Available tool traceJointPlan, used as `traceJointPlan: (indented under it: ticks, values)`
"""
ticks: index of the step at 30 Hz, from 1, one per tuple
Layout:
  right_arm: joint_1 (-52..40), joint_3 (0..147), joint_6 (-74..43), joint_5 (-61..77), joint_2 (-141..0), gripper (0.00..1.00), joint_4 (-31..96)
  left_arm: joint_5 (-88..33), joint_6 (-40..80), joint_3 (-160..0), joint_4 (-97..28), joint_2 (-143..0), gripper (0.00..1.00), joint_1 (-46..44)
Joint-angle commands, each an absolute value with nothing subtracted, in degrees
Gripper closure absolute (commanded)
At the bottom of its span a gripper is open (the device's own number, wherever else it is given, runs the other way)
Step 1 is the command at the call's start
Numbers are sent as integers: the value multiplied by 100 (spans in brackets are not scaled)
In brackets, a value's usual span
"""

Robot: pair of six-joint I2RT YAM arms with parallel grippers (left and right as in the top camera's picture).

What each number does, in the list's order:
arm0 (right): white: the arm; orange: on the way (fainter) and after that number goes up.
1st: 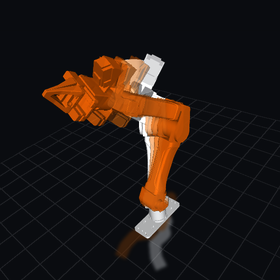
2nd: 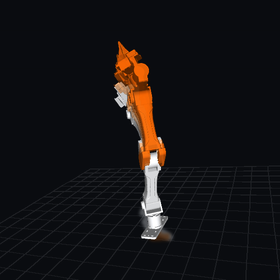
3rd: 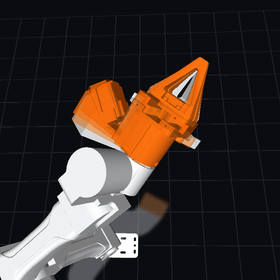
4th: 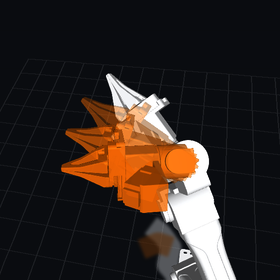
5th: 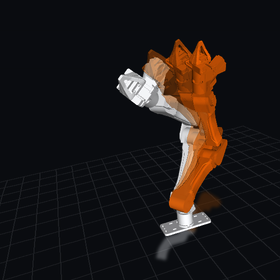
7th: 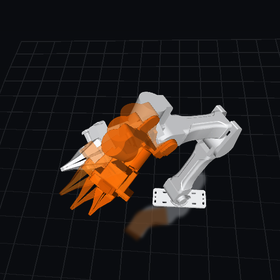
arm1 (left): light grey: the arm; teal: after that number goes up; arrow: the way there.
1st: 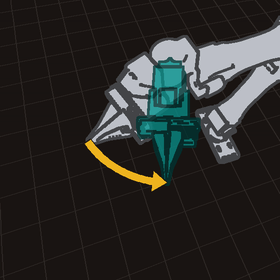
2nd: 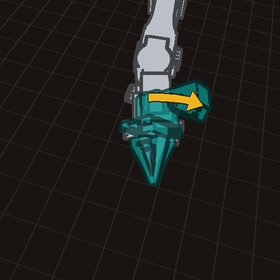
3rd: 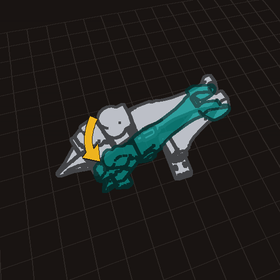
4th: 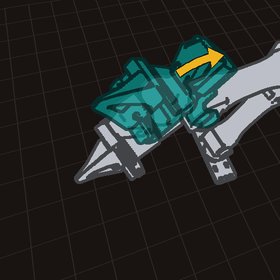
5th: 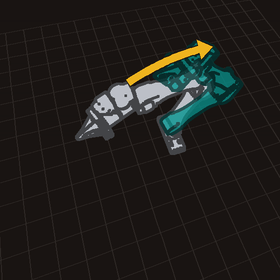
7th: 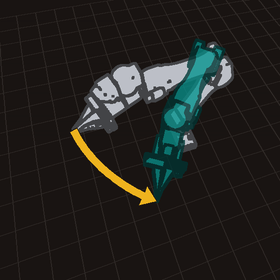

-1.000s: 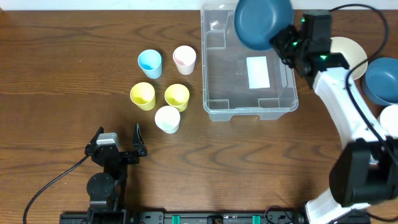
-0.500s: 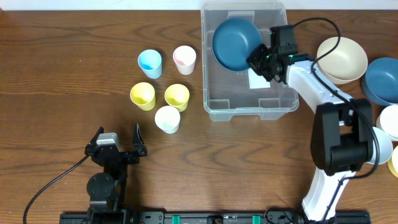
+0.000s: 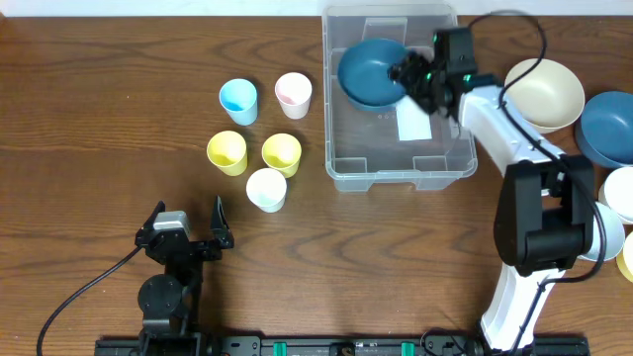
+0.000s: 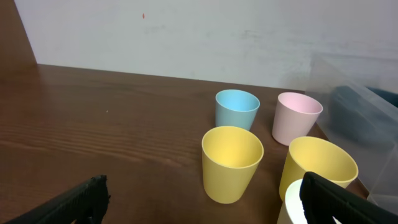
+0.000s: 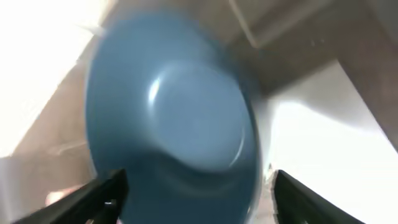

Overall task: Pack container
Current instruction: 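Lift the dark teal bowl and lower it into the clear bin, then move right gripper back to the beige bowl and grasp its rim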

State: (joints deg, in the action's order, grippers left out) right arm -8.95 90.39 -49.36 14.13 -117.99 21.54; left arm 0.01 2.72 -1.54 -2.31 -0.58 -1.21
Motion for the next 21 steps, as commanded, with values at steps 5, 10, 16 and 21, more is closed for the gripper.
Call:
traceJointPlan:
  ticks: [5, 10, 16, 21]
  values:
    - [-257, 11330, -4128, 709, -10840, 2, 4101, 71, 174, -23, -419, -30, 2, -93]
    - [816, 11806, -4659, -217, -10473, 1, 6101, 71, 174, -23, -419, -30, 2, -93]
    - [1776, 10927, -5092, -143, -10589, 1, 6757, 69, 174, -23, -419, -30, 2, -93]
    - [1896, 9564, -5483, 130, -10608, 1, 5601, 71, 174, -23, -419, -30, 2, -93]
